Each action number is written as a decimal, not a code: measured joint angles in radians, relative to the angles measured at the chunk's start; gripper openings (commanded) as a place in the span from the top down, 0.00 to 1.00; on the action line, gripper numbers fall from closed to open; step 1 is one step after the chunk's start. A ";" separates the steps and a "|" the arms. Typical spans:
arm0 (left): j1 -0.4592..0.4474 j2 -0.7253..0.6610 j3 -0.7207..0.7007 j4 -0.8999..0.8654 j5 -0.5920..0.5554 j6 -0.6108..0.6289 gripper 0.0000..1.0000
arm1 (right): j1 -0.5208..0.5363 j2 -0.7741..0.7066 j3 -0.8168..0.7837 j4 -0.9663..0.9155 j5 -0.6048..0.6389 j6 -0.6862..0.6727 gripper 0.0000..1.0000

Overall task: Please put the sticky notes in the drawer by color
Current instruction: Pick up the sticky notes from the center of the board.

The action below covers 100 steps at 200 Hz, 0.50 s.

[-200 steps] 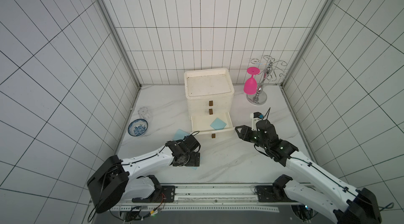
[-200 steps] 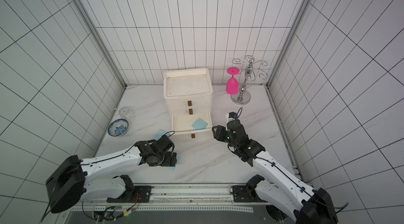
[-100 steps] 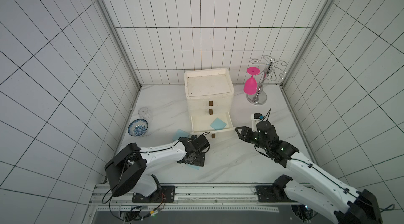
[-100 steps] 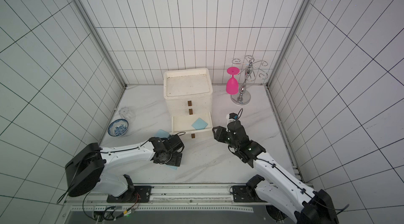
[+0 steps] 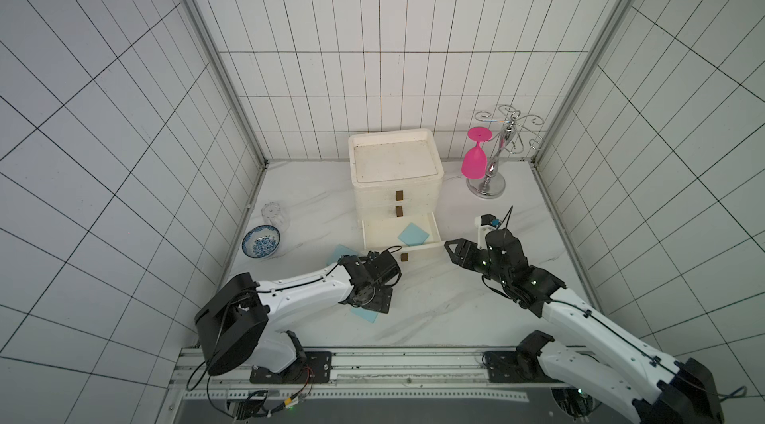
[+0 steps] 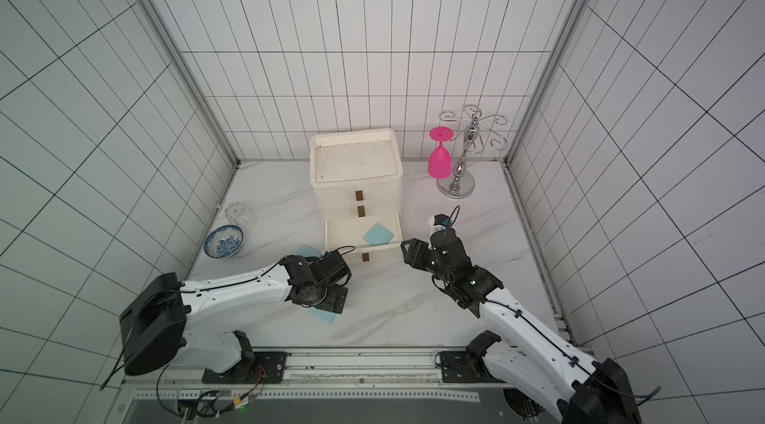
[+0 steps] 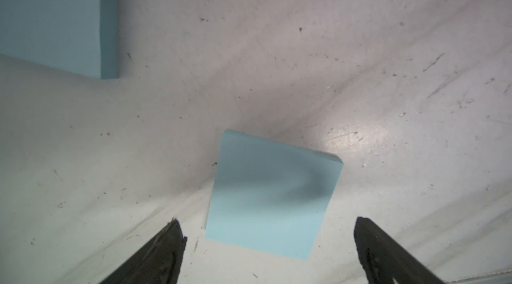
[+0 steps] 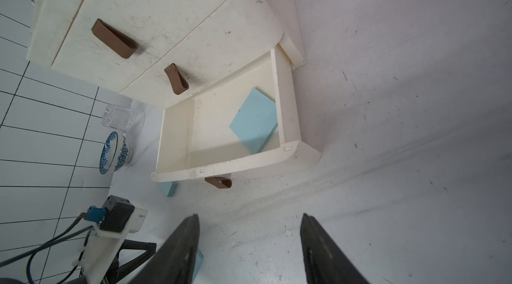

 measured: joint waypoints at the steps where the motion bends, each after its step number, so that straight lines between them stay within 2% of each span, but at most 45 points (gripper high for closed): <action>1: 0.000 0.001 0.000 0.000 0.000 0.000 0.02 | 0.000 0.000 0.000 0.000 0.000 0.000 0.37; 44: 0.000 0.119 0.021 -0.026 0.004 0.019 0.02 | 0.000 0.000 0.000 0.000 0.000 0.000 0.38; 81: 0.000 0.142 0.041 -0.029 0.015 0.027 0.02 | 0.000 0.000 -0.003 0.000 0.000 0.000 0.38; 100: 0.000 0.142 0.039 -0.020 0.026 0.026 0.07 | 0.000 -0.002 -0.003 0.000 0.000 0.000 0.38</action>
